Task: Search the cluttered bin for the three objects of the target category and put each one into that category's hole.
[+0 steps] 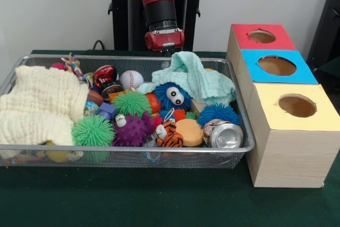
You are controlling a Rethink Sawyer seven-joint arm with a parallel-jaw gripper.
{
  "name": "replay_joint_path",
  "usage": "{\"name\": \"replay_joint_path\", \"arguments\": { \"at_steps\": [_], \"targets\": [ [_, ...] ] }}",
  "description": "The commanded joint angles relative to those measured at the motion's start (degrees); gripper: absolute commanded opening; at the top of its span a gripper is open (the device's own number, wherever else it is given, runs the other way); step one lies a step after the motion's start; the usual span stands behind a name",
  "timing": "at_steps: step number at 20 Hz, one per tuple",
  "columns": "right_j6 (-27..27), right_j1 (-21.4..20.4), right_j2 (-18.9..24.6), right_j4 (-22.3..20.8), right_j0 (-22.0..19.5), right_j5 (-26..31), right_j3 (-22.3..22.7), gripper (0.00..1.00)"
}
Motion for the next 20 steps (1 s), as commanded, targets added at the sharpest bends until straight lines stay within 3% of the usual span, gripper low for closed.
{"name": "replay_joint_path", "arguments": {
  "at_steps": [1, 5, 12, 16, 20],
  "targets": [
    [1.08, -16.98, 22.1, -12.41, -15.11, 72.25, 1.25, 0.0],
    [-2.9, -19.08, 22.92, -7.41, -15.94, 74.56, 2.31, 0.0],
    [-0.99, -24.84, 26.25, -3.34, -16.56, 76.51, 4.55, 0.0],
    [-0.35, -27.21, 29.23, -1.48, -16.31, 80.93, 4.61, 0.0],
    [-1.96, -30.25, 32.28, 0.16, -15.73, 88.98, 4.57, 0.0]
  ]
}}
